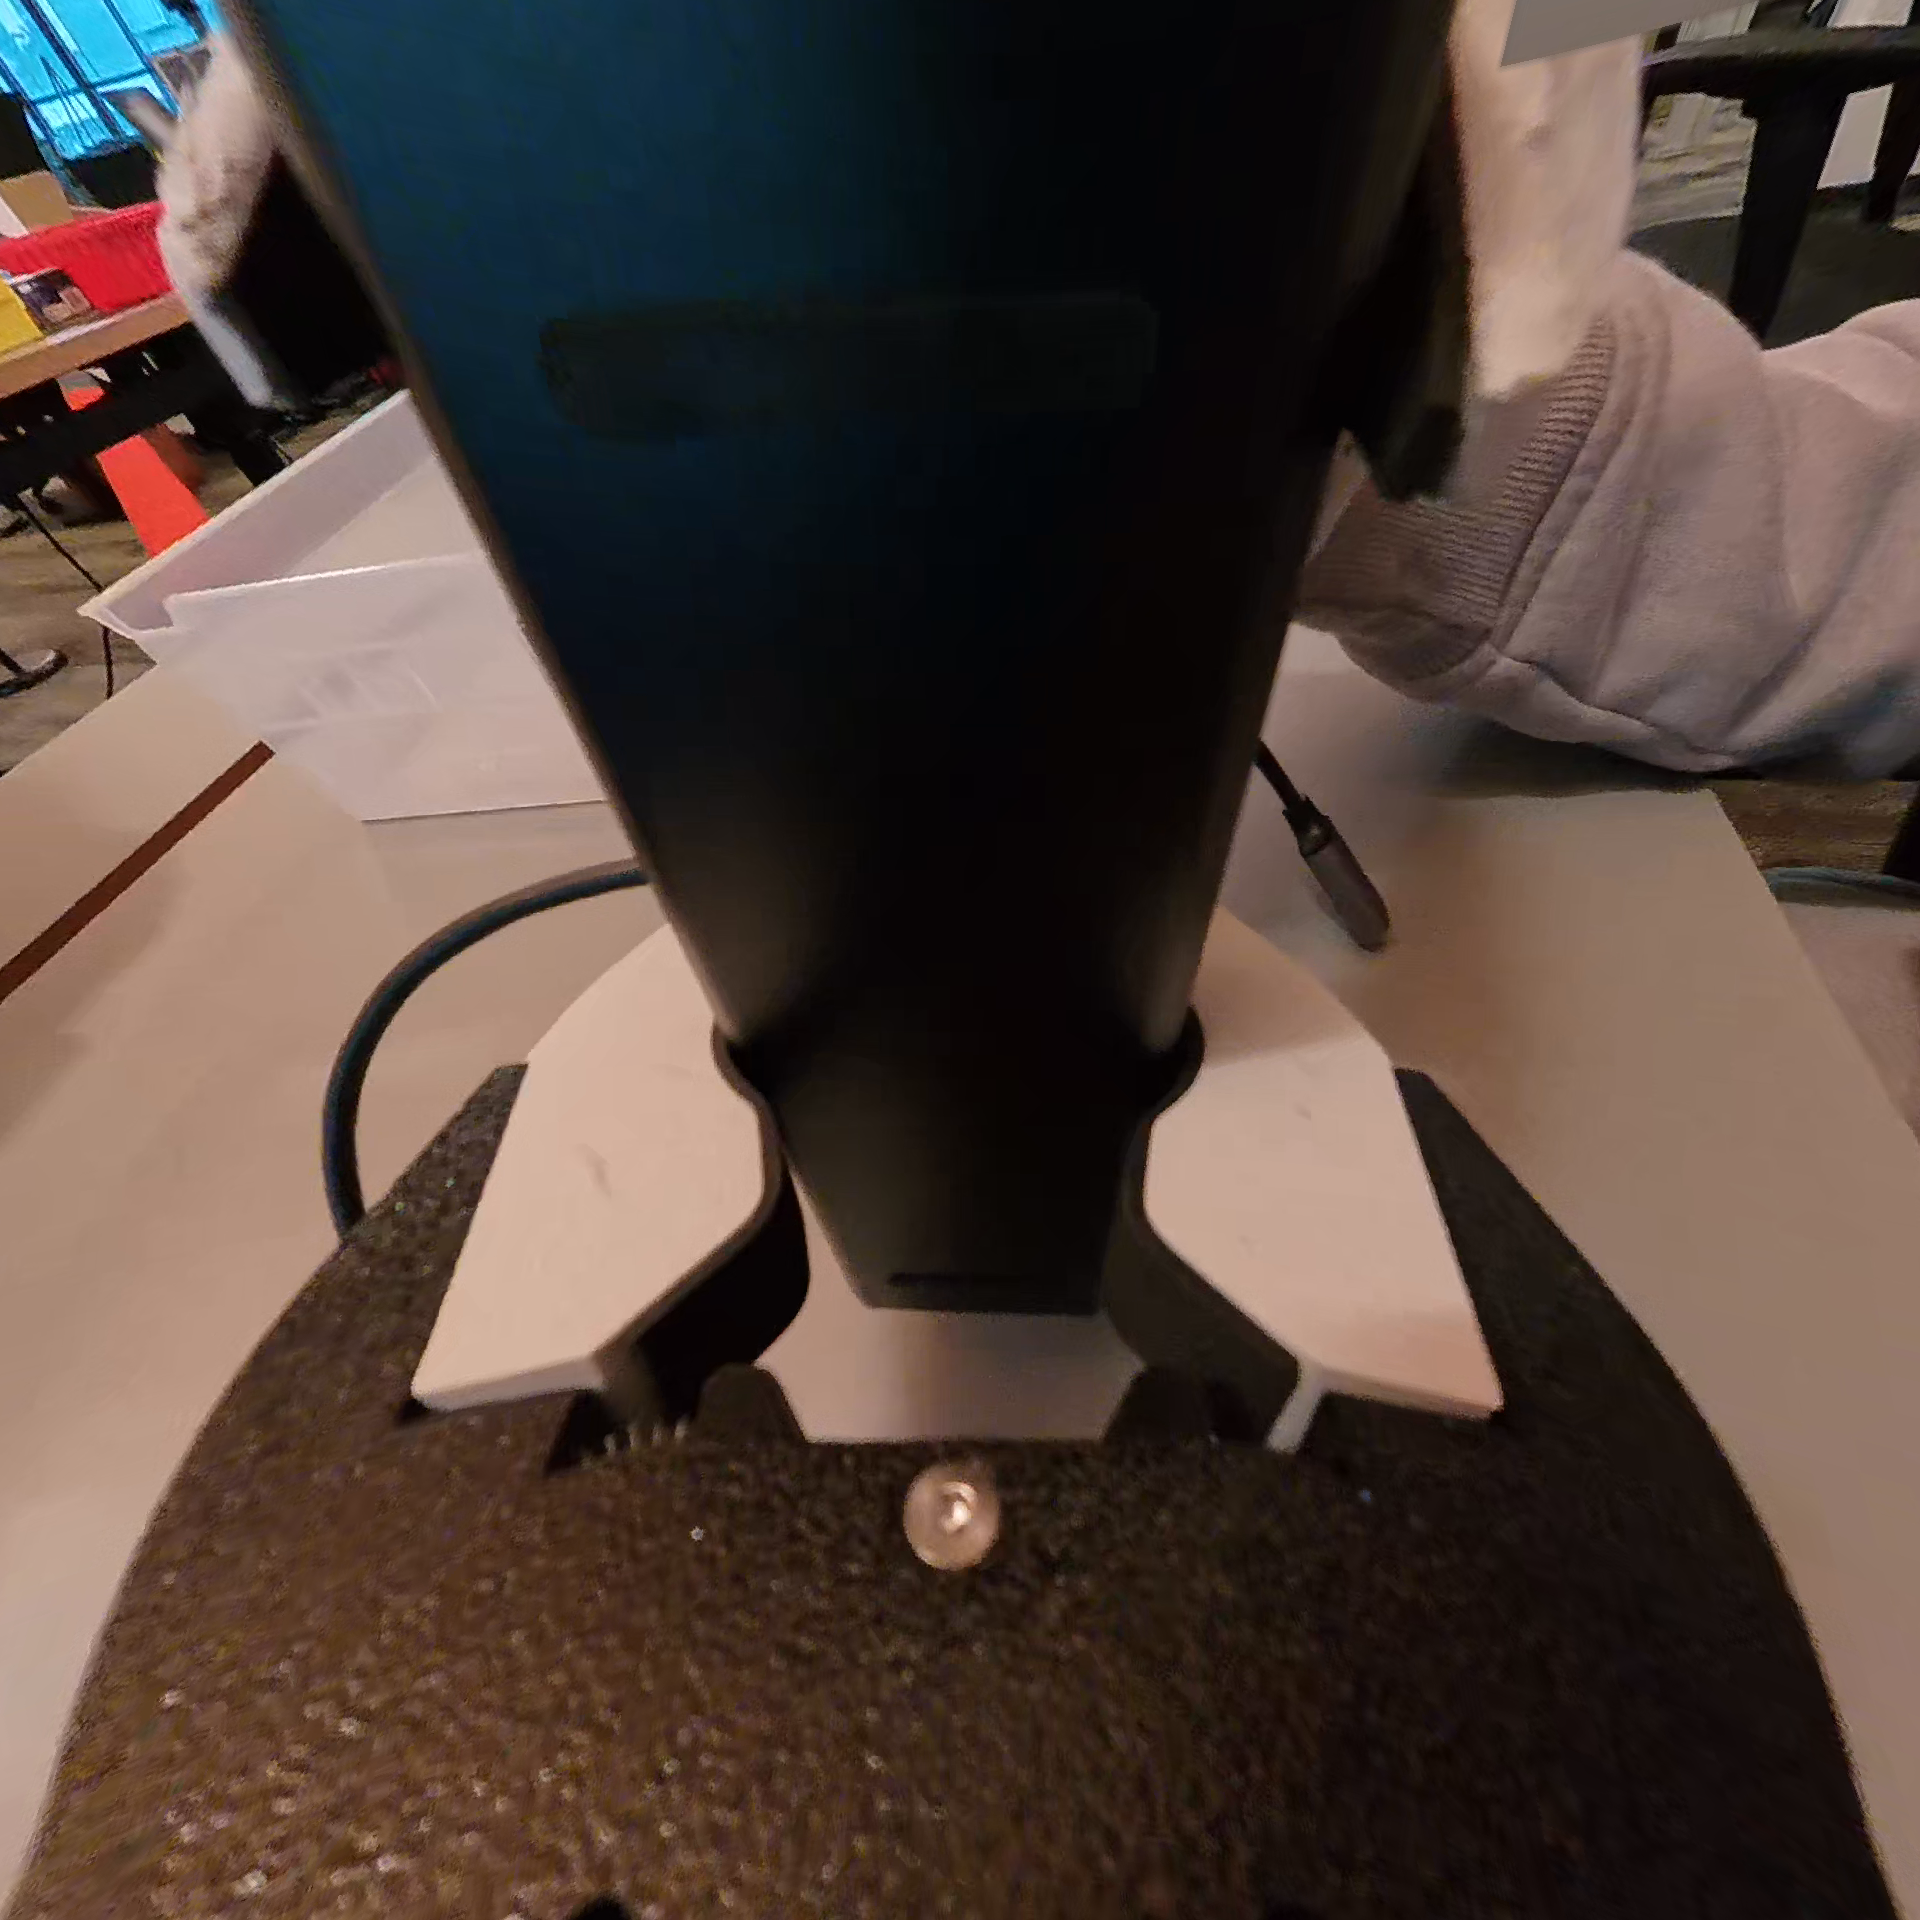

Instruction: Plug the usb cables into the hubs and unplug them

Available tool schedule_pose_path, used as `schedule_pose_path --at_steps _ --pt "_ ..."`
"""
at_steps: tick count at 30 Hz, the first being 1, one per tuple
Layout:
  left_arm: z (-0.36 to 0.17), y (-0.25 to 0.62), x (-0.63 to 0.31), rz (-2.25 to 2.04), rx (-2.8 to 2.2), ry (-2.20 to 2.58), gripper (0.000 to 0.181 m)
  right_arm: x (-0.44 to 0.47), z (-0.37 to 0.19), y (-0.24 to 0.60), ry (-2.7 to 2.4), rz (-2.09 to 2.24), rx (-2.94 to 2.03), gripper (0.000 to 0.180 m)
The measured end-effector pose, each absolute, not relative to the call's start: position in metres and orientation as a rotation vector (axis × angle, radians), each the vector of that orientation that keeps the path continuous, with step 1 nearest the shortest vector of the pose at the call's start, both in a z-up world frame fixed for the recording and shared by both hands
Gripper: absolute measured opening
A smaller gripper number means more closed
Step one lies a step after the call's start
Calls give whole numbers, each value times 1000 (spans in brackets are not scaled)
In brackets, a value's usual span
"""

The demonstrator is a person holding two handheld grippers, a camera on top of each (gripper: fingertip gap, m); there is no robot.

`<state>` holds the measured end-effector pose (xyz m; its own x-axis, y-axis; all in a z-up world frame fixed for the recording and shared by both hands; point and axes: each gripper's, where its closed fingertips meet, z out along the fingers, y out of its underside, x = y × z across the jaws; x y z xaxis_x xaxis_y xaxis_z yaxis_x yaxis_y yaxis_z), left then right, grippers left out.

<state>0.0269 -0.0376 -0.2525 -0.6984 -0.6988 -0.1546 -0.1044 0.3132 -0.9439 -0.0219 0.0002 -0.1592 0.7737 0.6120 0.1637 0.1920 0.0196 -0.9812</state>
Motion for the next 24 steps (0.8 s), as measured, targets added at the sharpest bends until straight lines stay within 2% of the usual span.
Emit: schedule_pose_path --at_steps 7,13,18,24 --pt "-253 -32 35 -1485 -807 1927 72 -1 -155 0 -602 238 -1558 59" --pt "-240 -9 29 -1532 -804 1813 72 14 -178 -12 -612 206 -1757 47" --pt "-234 -6 19 -1546 -731 1821 72 -12 -191 2 -630 258 -1828 25" --pt "-237 -6 7 -1549 -680 1860 72 -25 -206 9 -661 214 -1898 18"
